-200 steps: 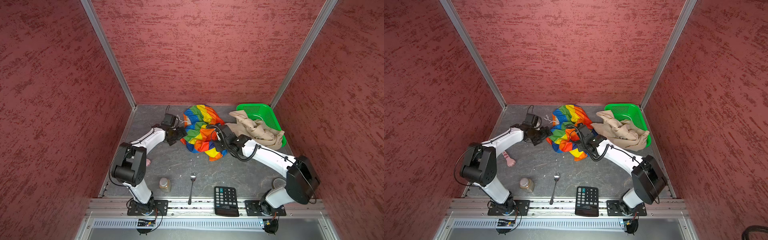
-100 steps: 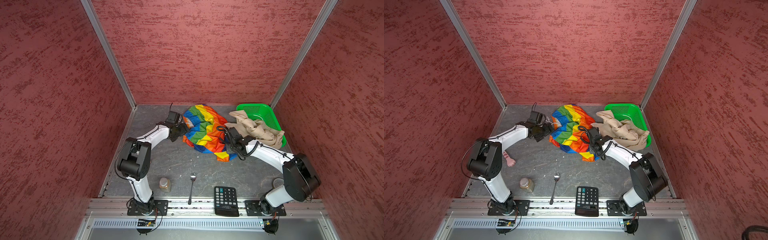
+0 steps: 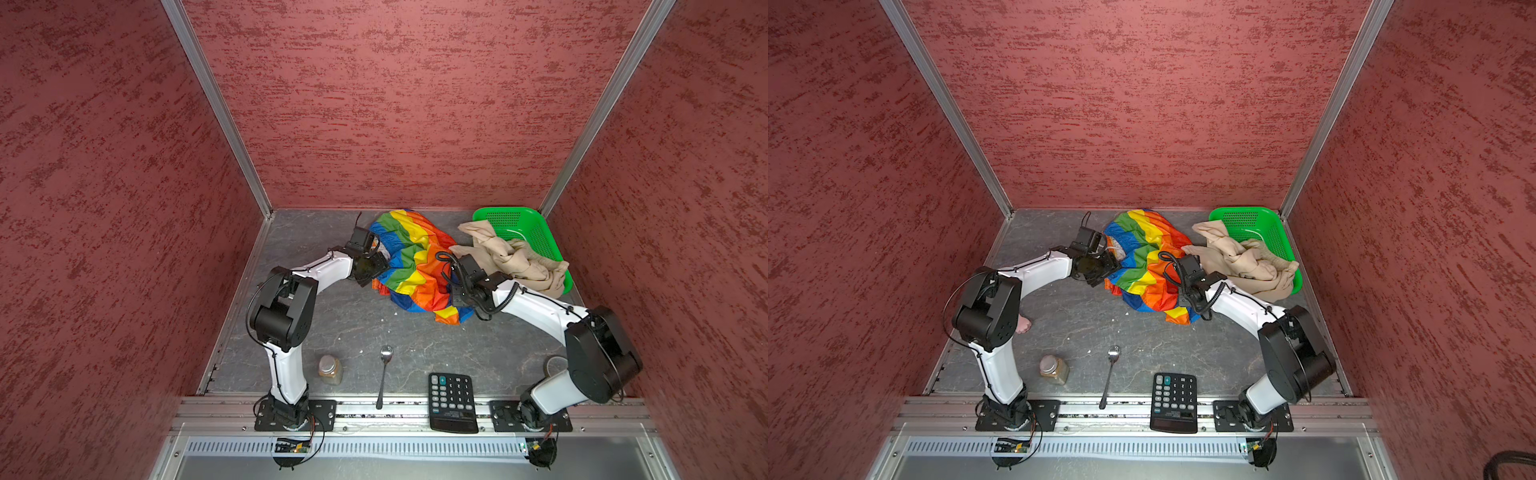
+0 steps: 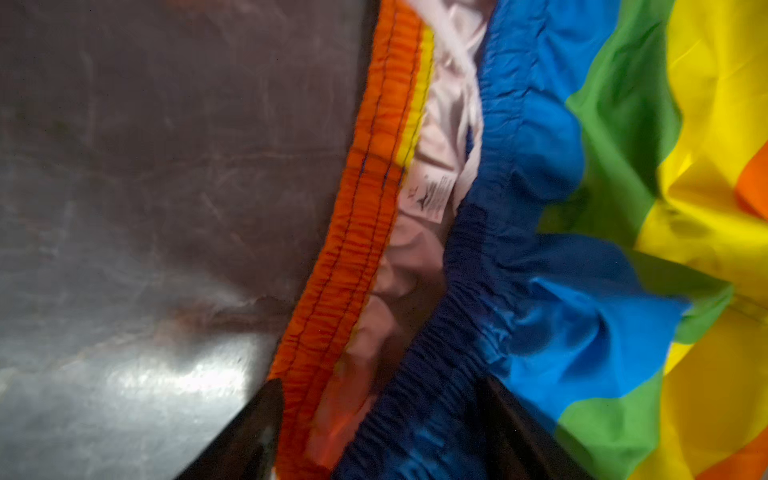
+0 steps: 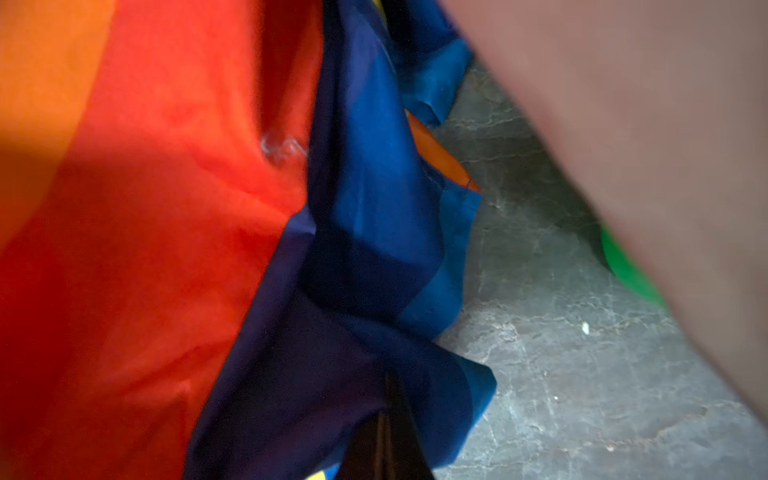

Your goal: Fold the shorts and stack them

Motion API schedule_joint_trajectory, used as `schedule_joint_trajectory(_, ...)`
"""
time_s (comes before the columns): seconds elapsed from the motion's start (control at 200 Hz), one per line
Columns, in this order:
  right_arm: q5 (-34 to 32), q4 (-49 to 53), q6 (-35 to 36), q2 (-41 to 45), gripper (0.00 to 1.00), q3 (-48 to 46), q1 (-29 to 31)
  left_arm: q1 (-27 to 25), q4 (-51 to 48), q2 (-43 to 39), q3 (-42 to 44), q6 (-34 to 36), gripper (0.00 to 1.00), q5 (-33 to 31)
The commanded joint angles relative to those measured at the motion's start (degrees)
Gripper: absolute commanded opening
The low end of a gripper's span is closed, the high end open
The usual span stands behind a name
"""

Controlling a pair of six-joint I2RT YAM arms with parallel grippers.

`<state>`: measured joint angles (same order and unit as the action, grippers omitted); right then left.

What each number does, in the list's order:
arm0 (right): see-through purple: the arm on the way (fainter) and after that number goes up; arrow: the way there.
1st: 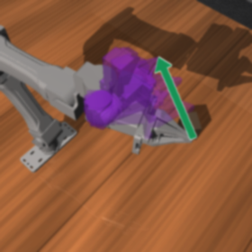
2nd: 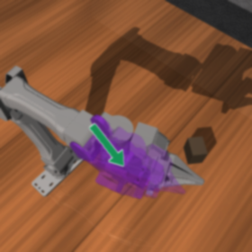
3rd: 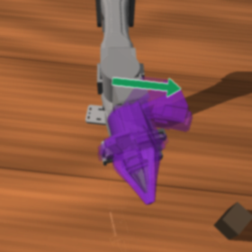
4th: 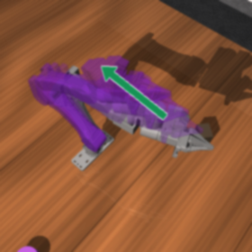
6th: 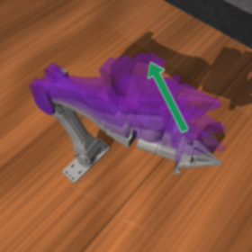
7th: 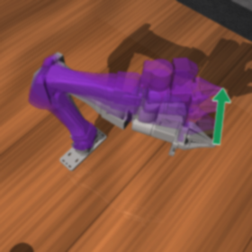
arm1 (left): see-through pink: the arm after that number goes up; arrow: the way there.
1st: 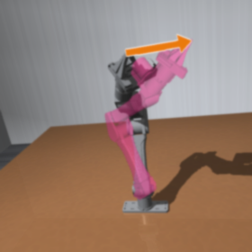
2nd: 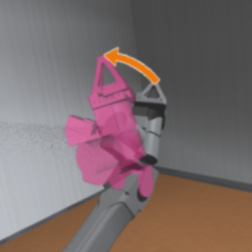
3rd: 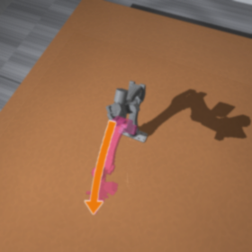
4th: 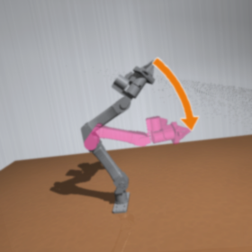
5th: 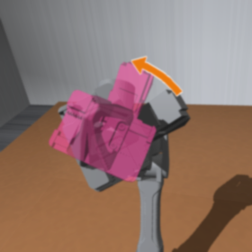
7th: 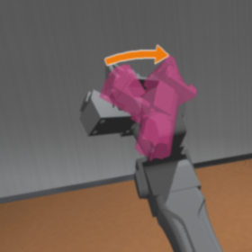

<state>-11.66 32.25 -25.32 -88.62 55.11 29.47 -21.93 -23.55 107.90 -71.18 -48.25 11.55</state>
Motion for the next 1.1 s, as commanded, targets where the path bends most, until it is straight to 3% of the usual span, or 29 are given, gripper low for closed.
schedule_joint_trajectory(0.0, 1.09, -1.36, -1.58, -0.85, 0.00, 0.38, -0.12, -0.13, -2.19, -1.51, 1.22, -1.64, 0.63, -0.39)
schedule_joint_trajectory(0.045, 1.19, -1.33, -1.73, -0.84, 0.00, 0.29, -0.18, -0.12, -3.15, -1.30, 0.92, -2.18, 0.67, -0.10)
schedule_joint_trajectory(0.105, 1.12, -1.31, -1.91, -0.59, 0.00, 0.10, -0.12, -0.38, -5.00, -1.50, 0.48, -2.62, 0.84, -0.25)
schedule_joint_trajectory(0.155, 1.05, -1.39, -1.93, -0.41, 0.00, -0.19, -0.12, -0.74, -6.63, -2.30, 0.44, -2.48, 0.89, -1.24)
schedule_joint_trajectory(0.306, 1.08, -1.62, -1.75, -0.90, 0.00, -0.43, -0.12, -1.26, -10.72, -6.06, 1.75, -1.69, 0.92, -4.45)
schedule_joint_trajectory(0.481, 1.72, -2.02, -1.75, -1.20, 0.00, -0.56, -0.12, -2.13, -9.47, -7.34, 3.90, -3.46, 0.89, -3.91)
schedule_joint_trajectory(0.741, 2.41, -2.14, -1.57, -0.74, 0.00, -1.00, -0.12, -3.55, -4.47, -3.14, 4.12, -7.06, 0.73, -2.47)
schedule_joint_trajectory(0.847, 2.44, -2.11, -1.36, -0.83, 0.00, -0.90, -0.12, -3.90, -2.82, -1.40, 3.04, -7.43, 0.51, -1.56)
schedule_joint_trajectory(0.997, 1.54, -1.73, -1.31, -0.98, 0.00, -0.59, -0.21, -3.11, -4.34, -1.00, 0.62, -6.49, 0.08, -2.47)
schedule_joint_trajectory(1.037, 1.33, -1.22, -1.16, -0.94, 0.00, -0.03, -0.41, -2.05, -5.30, -1.45, -0.54, -5.77, 0.00, -2.76)
schedule_joint_trajectory(1.092, 1.11, -0.21, -0.68, -0.84, 0.00, 1.58, -1.09, 0.27, -6.78, -2.18, -2.77, -4.05, 0.00, -2.83)
